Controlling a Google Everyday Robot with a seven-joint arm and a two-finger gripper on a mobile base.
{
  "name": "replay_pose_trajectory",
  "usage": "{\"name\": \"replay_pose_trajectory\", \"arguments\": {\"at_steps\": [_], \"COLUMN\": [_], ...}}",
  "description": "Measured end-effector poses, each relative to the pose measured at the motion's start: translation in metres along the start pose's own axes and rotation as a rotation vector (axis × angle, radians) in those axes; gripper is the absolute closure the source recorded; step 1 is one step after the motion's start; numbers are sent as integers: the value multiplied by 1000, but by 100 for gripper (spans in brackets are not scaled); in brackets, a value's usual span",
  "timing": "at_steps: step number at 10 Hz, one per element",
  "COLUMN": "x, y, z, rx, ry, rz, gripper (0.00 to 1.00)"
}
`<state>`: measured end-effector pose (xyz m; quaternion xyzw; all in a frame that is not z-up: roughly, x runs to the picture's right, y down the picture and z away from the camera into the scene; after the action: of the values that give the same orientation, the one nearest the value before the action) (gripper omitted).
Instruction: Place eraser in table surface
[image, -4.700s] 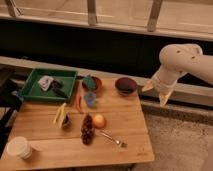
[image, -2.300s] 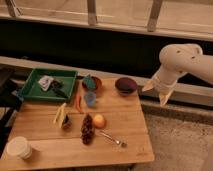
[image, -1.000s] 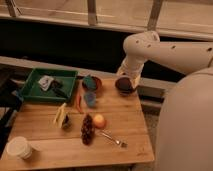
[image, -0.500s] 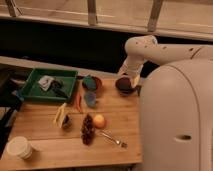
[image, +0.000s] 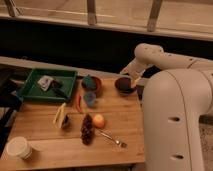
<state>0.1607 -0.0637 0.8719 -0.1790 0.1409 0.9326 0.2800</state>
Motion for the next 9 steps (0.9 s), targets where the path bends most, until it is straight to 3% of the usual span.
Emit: {"name": "replay_pose_trajectory", "arguments": {"at_steps": [6,9], "x": [6,10], "y": [-3,9], "z": [2,12], "rx": [-2,-16], "ry": [-21,-37], "rz": [2,-23], "gripper": [30,30]}}
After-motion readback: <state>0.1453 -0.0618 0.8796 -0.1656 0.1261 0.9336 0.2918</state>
